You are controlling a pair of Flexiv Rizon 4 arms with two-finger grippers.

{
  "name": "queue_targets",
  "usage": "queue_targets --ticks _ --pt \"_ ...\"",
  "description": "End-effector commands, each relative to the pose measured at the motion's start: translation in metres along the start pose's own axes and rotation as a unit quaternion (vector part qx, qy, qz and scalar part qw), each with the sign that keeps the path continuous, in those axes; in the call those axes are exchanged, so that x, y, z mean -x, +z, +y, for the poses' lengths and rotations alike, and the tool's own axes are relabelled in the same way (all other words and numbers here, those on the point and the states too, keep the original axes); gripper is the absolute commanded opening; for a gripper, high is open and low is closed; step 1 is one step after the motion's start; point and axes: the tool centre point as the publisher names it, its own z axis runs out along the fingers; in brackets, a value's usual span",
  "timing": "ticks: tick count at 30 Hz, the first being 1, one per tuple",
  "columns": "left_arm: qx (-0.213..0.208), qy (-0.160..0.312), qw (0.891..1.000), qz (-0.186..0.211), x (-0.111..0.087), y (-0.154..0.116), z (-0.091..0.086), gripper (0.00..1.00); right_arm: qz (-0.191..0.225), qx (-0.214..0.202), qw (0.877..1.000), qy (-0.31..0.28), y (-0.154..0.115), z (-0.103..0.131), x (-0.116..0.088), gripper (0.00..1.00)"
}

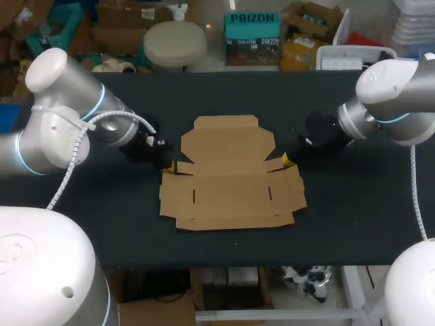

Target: Assemble the packaging by folding the flat box into shape, placing the metal phone stand inside, and closing the box properly

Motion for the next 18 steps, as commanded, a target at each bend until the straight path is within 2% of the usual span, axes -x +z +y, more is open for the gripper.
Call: queue_targets --ticks 1,18 --pt "0.001 0.001 1.000 0.004 0.000 0.004 0.002 0.00 0.003 -0.003 1.000 0.001 0.000 0.002 0.001 0.00" --pt "0.005 0.015 1.000 0.012 -0.015 0.008 0.002 0.00 0.009 0.000 1.000 0.004 0.000 0.000 0.000 0.00"
